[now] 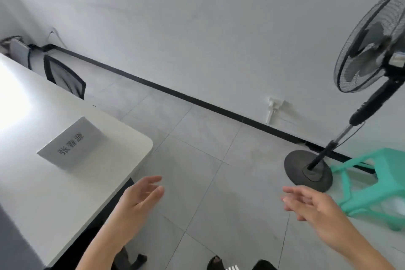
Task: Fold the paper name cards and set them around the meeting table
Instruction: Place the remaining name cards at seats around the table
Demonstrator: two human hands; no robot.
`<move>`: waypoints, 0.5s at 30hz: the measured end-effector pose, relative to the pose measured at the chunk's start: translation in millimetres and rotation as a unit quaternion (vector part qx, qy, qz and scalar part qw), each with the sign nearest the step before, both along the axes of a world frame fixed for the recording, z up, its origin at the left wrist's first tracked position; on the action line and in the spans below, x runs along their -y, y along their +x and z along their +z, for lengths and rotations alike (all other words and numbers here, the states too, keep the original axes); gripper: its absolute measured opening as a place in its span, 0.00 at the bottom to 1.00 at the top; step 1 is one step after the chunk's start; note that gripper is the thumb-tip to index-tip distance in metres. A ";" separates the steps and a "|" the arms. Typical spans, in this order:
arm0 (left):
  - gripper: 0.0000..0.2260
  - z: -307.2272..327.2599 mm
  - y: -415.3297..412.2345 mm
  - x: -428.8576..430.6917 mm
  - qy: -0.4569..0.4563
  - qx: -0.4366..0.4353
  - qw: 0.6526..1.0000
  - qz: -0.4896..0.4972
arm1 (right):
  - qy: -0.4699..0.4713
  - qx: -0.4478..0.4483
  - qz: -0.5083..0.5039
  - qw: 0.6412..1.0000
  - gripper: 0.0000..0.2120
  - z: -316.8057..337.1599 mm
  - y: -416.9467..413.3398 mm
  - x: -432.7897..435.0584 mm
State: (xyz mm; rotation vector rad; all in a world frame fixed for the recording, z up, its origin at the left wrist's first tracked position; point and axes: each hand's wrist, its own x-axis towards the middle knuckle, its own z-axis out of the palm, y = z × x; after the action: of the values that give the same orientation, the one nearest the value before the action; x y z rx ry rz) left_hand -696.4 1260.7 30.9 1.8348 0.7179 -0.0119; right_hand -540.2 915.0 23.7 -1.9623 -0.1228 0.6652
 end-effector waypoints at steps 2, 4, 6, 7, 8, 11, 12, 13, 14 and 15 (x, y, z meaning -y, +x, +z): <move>0.18 7.2 22.4 -15.4 0.000 0.009 1.000 0.011 | -0.005 -0.009 0.030 1.000 0.09 0.6 34.0 -28.5; 0.22 4.2 34.7 -33.3 0.009 0.006 0.999 0.047 | -0.011 -0.020 0.063 0.998 0.08 -5.4 70.0 -57.0; 0.18 -3.7 39.6 -49.3 0.007 -0.013 0.995 0.095 | -0.015 -0.031 0.103 0.994 0.08 -12.4 108.4 -88.0; 0.13 -7.8 40.6 -56.1 0.007 -0.025 0.992 0.120 | -0.017 -0.034 0.122 0.992 0.08 -15.7 128.1 -104.3; 0.08 -13.0 40.7 -62.7 0.009 -0.037 0.988 0.147 | -0.019 -0.034 0.143 0.989 0.08 -19.0 147.9 -121.2; 0.07 -19.0 49.2 -80.1 0.008 -0.075 0.972 0.223 | -0.012 -0.029 0.193 0.981 0.08 -22.3 208.5 -176.8; 0.07 -19.3 54.5 -85.7 0.002 -0.080 0.966 0.245 | -0.010 -0.027 0.209 0.978 0.08 -23.0 229.7 -195.2; 0.07 -17.7 61.3 -90.6 0.001 -0.083 0.961 0.264 | -0.009 -0.025 0.228 0.973 0.08 -22.8 249.1 -213.7; 0.07 -15.5 69.1 -94.9 0.004 -0.078 0.955 0.287 | -0.010 -0.023 0.250 0.968 0.08 -21.2 265.7 -232.9; 0.07 -10.5 78.0 -98.6 0.008 -0.071 0.948 0.310 | -0.010 -0.024 0.272 0.962 0.08 -19.0 280.4 -253.3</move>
State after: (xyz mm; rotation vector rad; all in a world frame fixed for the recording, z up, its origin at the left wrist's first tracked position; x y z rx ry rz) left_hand -618.4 1359.3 20.4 1.5625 1.3747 0.2747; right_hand -259.8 1168.3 4.7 -1.9369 -0.6435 1.0692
